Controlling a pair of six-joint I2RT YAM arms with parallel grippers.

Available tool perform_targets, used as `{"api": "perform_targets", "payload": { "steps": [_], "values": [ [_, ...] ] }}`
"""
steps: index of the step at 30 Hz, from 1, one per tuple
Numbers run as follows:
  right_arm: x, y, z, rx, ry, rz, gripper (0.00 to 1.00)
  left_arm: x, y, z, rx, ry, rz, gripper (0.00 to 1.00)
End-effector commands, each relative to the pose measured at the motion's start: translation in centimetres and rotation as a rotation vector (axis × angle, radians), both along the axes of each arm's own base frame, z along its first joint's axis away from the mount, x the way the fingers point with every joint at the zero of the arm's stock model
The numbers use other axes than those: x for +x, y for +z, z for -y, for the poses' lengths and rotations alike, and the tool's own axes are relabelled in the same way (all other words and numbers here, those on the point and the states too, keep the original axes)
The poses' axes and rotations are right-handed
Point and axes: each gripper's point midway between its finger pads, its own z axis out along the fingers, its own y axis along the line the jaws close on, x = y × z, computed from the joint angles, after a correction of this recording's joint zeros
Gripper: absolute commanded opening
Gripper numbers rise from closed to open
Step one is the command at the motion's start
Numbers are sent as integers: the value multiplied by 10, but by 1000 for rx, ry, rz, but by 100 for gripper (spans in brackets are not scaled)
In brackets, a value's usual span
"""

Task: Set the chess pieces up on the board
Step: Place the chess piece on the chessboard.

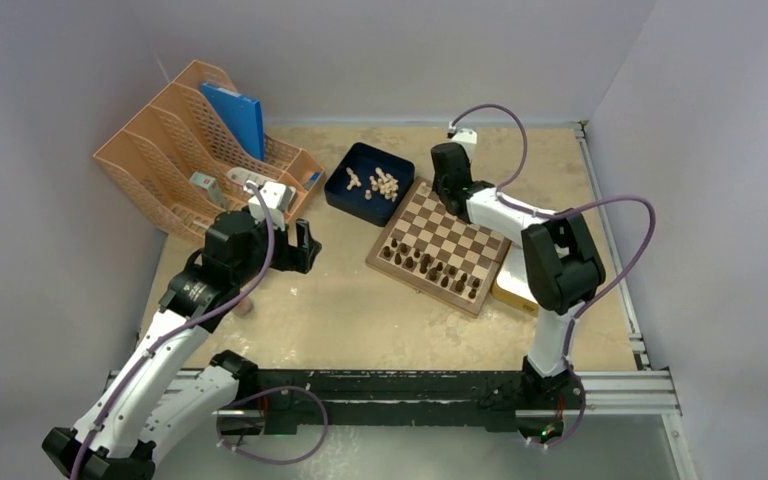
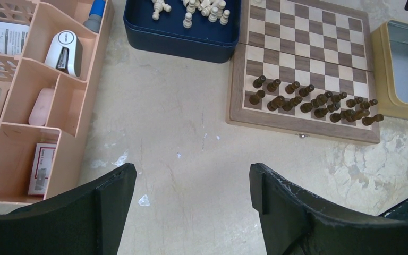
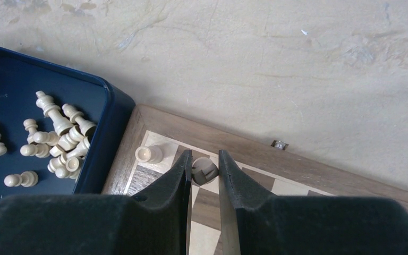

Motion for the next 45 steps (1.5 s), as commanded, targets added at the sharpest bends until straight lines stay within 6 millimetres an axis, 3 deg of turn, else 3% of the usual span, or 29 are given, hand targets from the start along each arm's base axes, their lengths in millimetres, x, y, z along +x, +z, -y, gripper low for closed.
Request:
{"api": "perform_targets", "payload": {
  "steps": [1, 11, 27, 36, 45],
  "values": [
    [11, 3, -8, 75, -25, 63, 21, 3, 9, 1, -17, 1, 40, 78],
    [11, -24, -12, 90, -44, 7, 21, 1, 12, 0, -22, 5, 49, 78],
    [14, -35, -20, 67, -11, -36, 24, 0, 12, -1, -29, 9, 44, 78],
    [11, -35, -26, 80, 7, -62, 32, 0, 12, -3, -25, 19, 43, 78],
    [7, -37, -31, 72, 23, -79, 28, 0, 13, -3, -27, 22, 47, 78]
  ]
}}
